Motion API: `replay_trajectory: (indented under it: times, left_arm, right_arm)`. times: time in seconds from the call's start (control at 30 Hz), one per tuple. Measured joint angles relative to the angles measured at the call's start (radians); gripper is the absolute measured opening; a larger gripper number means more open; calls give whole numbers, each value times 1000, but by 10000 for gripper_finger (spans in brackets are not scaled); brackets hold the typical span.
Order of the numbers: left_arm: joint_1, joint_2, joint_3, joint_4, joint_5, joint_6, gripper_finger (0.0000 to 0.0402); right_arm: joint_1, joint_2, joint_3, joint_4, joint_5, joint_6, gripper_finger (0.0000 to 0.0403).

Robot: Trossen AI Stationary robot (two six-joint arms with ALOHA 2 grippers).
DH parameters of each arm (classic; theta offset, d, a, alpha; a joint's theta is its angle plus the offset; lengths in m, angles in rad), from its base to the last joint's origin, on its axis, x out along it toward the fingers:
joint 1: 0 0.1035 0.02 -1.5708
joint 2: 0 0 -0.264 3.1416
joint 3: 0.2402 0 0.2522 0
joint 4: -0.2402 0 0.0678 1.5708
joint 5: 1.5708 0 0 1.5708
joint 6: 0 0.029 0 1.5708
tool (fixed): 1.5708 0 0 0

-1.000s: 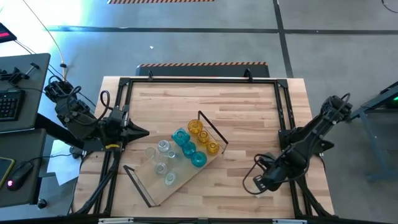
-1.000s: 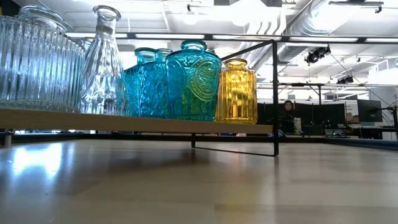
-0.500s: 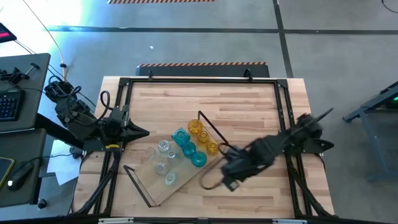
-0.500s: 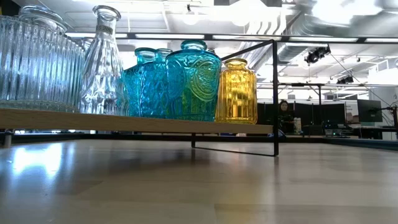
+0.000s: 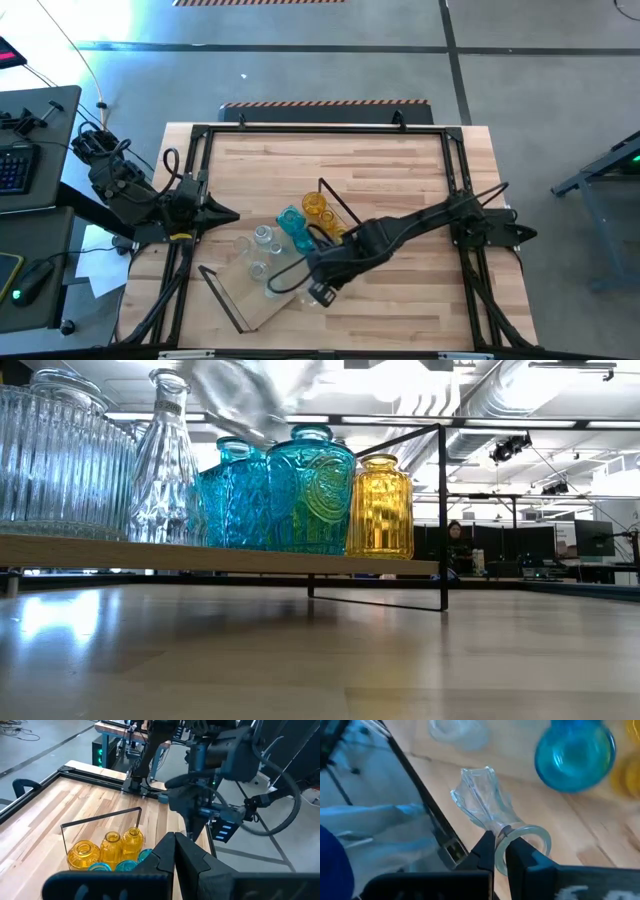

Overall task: Sort vases onto shelf
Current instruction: Put the transparent vase on the shelf aligned with the other transparent vases

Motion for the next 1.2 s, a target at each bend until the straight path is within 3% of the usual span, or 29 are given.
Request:
replay_trajectory:
  times: [0.4, 0.6, 0.8, 1.2]
  left_arm:
    - [1, 0, 0, 0, 3, -22, 0]
    - [1, 30, 0, -5, 154, -49, 0]
    - [1, 149, 0, -10, 321, -55, 0]
    - [21, 442, 0, -49, 318, -28, 0]
  right_arm:
    - [-52, 19, 2, 76, 105, -118, 0]
    - [-59, 51, 2, 94, 71, -174, 0]
    - [-59, 59, 2, 69, 46, -194, 0]
    - [-59, 59, 2, 44, 106, -193, 0]
